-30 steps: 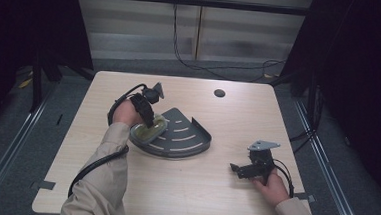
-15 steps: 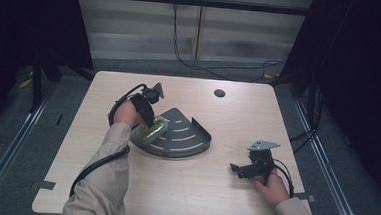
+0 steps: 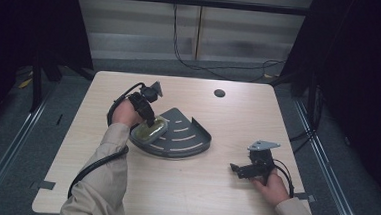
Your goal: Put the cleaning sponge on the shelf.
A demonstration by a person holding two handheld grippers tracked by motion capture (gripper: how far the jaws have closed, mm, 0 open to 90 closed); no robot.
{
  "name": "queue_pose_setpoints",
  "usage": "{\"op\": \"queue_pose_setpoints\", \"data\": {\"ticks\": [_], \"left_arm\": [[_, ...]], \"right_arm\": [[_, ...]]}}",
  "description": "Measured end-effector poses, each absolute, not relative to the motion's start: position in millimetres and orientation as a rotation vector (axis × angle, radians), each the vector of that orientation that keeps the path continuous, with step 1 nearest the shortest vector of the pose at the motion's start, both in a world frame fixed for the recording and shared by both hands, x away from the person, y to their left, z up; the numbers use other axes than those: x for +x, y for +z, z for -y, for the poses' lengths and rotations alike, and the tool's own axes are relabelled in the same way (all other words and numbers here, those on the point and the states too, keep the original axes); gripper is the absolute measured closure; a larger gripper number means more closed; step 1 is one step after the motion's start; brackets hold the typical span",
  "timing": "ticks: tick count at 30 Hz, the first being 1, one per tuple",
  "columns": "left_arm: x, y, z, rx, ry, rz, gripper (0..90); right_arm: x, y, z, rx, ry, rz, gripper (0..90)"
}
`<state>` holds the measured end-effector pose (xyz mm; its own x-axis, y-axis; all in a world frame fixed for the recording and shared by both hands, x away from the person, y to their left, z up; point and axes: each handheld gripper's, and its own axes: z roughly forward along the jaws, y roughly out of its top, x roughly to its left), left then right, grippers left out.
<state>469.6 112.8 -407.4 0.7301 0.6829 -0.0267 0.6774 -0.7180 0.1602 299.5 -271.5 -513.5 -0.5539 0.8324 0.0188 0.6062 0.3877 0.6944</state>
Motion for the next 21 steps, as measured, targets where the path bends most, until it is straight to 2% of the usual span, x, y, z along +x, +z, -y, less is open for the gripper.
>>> {"op": "queue_pose_setpoints", "data": {"ticks": [5,21], "left_arm": [[467.3,-403.0,-112.4,2.755,0.051,-1.089,40.2],[459.3,-385.3,-116.7,2.729,0.066,-1.096,31.7]], "right_arm": [[299.3,-513.4,271.5,1.256,0.950,-2.319,0.0],[298.8,-513.5,271.7,1.258,0.951,-2.317,0.0]]}}
